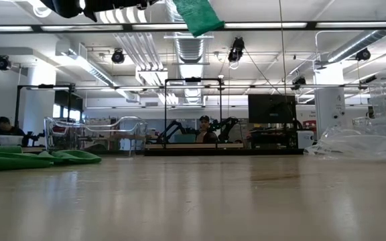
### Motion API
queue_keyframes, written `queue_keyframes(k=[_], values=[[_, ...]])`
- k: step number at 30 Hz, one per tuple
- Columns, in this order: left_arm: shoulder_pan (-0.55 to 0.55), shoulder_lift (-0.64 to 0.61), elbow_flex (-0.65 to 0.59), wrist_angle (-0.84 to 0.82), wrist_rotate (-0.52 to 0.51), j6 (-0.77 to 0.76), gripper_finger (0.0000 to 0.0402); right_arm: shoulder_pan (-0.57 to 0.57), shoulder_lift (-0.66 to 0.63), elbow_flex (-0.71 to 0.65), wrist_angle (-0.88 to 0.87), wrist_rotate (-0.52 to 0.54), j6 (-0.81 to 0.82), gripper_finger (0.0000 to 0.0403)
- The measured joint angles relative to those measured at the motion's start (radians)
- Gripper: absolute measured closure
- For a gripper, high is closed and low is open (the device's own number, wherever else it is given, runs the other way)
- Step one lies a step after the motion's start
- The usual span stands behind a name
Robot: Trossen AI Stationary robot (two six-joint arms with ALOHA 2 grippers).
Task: Roll bandage
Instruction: Roll the blue bandage
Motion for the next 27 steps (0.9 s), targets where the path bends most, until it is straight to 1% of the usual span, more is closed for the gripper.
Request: queue_keyframes(k=[5,8,14,18,20,24,27], values=[[0.001,0.003,0.004,-0.007,-0.091,0.121,0.0382,-0.005,0.019,0.056,-0.149,-0.001,0.097,0.0133],[0.001,0.004,0.004,-0.008,-0.102,0.188,0.0382,-0.004,0.016,0.093,-0.225,-0.002,0.134,0.0145],[0.001,0.004,0.004,0.007,-0.104,0.290,0.0382,-0.005,0.018,0.117,-0.247,-0.001,0.263,0.0171],[0.001,0.004,0.004,0.010,-0.105,0.330,0.0383,-0.009,0.056,0.124,-0.253,-0.009,0.373,0.0187],[0.001,0.004,0.004,0.010,-0.105,0.357,0.0383,-0.011,0.082,0.122,-0.252,-0.045,0.429,0.0191],[0.001,0.004,0.004,-0.002,-0.105,0.416,0.0383,-0.012,0.127,0.122,-0.187,-0.187,0.557,0.0188],[0.001,0.004,0.004,-0.010,-0.105,0.442,0.0379,-0.012,0.147,0.122,-0.133,-0.230,0.633,0.0180]])
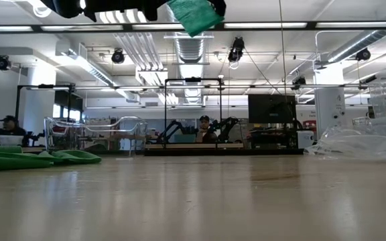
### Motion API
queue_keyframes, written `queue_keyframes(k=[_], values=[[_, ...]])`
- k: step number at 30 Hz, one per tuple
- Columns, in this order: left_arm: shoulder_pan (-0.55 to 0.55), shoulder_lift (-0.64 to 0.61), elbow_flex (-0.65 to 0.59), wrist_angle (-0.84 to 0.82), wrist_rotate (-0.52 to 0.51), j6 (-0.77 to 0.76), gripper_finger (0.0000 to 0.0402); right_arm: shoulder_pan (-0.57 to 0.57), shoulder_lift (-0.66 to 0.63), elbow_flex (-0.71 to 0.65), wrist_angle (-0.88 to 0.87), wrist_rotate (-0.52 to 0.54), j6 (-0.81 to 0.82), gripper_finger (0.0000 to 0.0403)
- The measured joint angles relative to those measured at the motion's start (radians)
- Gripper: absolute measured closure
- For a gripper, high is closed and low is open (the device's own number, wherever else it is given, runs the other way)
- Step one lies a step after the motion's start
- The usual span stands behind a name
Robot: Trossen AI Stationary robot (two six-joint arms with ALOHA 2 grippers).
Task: Roll bandage
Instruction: Roll the blue bandage
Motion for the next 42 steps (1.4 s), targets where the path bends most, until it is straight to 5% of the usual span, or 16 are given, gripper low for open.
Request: queue_keyframes(k=[17,42], values=[[0.001,0.001,0.000,-0.024,0.002,0.050,0.0370,-0.023,0.013,0.000,0.099,0.186,0.091,0.0235],[0.000,0.045,0.000,0.081,-0.086,0.151,0.0376,-0.024,0.014,0.000,0.124,0.163,0.152,0.0258]])
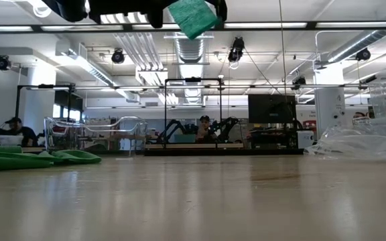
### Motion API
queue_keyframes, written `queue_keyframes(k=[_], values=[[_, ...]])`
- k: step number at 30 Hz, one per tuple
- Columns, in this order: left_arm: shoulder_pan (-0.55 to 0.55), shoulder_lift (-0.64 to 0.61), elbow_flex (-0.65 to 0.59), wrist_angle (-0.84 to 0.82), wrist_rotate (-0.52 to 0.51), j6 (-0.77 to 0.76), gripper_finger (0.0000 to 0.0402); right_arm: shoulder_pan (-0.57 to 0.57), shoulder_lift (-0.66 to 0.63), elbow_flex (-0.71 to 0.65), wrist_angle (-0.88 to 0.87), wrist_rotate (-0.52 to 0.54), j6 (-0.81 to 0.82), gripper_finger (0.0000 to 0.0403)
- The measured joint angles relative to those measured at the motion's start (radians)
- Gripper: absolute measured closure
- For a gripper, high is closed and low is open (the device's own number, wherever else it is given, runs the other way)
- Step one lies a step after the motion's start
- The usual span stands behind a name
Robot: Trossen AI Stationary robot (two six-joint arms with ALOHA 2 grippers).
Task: Roll bandage
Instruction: Roll the blue bandage
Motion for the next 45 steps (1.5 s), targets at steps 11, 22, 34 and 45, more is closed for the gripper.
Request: queue_keyframes(k=[11,22,34,45], values=[[0.000,0.019,0.000,0.030,-0.007,0.029,0.0369,0.001,0.002,-0.001,0.019,0.033,-0.062,0.0344],[0.011,0.026,0.000,-0.018,-0.203,-0.042,0.0283,-0.011,-0.019,0.001,0.033,-0.101,-0.134,0.0393],[0.021,0.058,0.001,0.033,0.096,-0.274,0.0165,-0.035,-0.017,0.000,-0.053,-0.142,-0.160,0.0396],[0.031,0.069,0.002,-0.047,0.097,-0.402,0.0180,-0.077,-0.025,0.000,-0.056,-0.137,-0.187,0.0392]])
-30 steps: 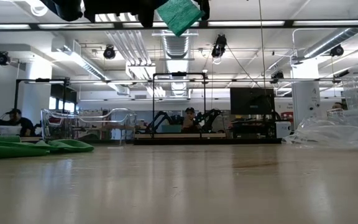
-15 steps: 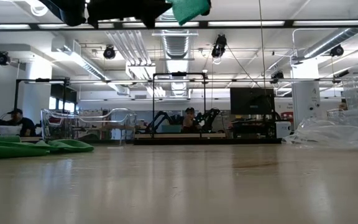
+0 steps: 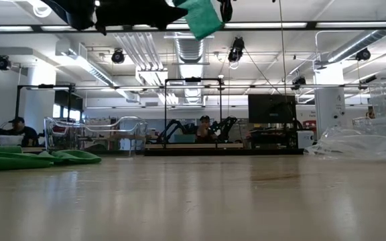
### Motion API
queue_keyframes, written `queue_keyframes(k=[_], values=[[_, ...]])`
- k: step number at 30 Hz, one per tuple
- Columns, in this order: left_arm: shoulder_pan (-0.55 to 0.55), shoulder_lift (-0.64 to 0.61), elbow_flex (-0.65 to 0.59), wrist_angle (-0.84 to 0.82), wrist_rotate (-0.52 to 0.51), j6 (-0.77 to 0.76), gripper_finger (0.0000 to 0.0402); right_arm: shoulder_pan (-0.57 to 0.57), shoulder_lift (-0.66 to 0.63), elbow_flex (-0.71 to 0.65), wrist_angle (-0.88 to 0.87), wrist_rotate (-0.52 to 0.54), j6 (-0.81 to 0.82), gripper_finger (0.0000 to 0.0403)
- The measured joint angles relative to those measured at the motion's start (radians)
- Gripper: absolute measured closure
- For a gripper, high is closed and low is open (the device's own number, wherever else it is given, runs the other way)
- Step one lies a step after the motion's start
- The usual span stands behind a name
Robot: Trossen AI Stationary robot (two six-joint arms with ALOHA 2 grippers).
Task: Roll bandage
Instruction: Roll the blue bandage
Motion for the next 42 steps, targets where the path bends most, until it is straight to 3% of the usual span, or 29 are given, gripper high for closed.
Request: queue_keyframes(k=[5,14,19,22,25,27,33,42], values=[[0.033,0.057,0.000,0.154,0.006,-0.100,0.0175,0.004,0.002,0.000,0.000,-0.011,-0.012,0.0391],[0.038,0.245,0.076,0.360,0.027,-0.091,0.0172,0.004,0.003,-0.001,-0.009,-0.011,-0.005,0.0390],[0.038,0.300,0.151,0.363,0.017,-0.093,0.0210,0.003,0.003,-0.001,-0.046,-0.010,-0.012,0.0390],[0.039,0.304,0.163,0.355,0.013,-0.095,0.0267,0.003,0.003,-0.001,-0.059,-0.010,-0.023,0.0390],[0.039,0.286,0.153,0.332,0.010,-0.090,0.0359,0.001,0.003,-0.001,-0.057,-0.010,-0.030,0.0390],[0.043,0.257,0.141,0.282,-0.007,-0.086,0.0387,0.001,0.003,-0.001,-0.059,-0.011,-0.032,0.0390],[0.044,0.141,0.073,0.201,-0.239,0.082,0.0399,0.001,-0.002,-0.002,-0.078,-0.023,-0.020,0.0390],[0.043,-0.031,-0.053,0.176,-0.392,0.207,0.0401,-0.029,-0.002,-0.002,-0.089,-0.023,0.005,0.0390]])
